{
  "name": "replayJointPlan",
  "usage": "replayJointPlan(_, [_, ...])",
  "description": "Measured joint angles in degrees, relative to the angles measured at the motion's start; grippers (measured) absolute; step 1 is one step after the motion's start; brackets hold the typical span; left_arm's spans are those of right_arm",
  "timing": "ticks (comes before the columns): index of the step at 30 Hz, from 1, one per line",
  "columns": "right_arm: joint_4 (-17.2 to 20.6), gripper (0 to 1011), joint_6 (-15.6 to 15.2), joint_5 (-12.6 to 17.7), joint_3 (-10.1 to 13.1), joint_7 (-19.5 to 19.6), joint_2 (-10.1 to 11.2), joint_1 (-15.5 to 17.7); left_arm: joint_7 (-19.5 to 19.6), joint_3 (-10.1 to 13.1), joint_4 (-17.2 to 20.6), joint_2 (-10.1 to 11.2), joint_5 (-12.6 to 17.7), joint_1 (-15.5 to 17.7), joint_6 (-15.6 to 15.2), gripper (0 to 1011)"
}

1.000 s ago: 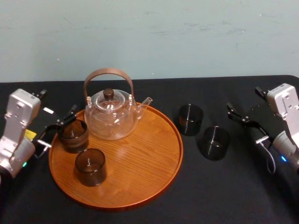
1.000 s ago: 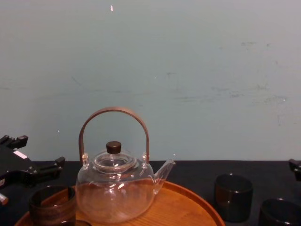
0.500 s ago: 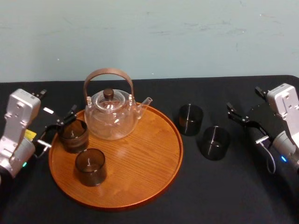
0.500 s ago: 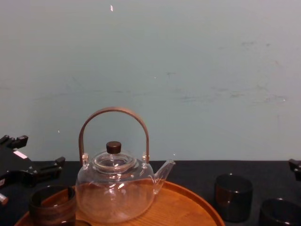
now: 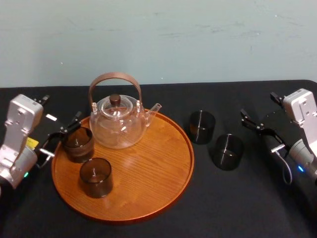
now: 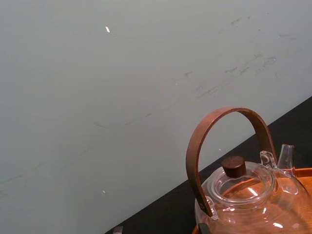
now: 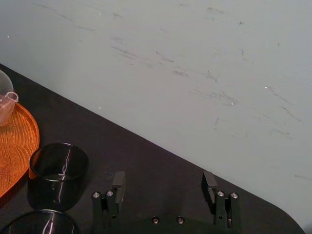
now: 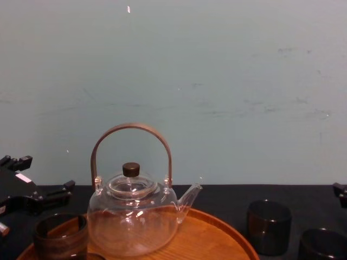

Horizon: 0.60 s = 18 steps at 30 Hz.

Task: Pick up the glass from the table and place it on the tray.

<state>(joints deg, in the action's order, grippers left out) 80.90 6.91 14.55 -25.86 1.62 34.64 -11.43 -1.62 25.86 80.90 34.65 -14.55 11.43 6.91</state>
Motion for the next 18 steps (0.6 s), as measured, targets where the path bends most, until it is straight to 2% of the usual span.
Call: replayJointPlan(18, [0.00, 1002, 0.00, 0.00, 0.01, -0.01, -0.01, 0.00, 0.00, 0.00, 0.00, 0.00, 0.00, 0.00, 0.00, 1001])
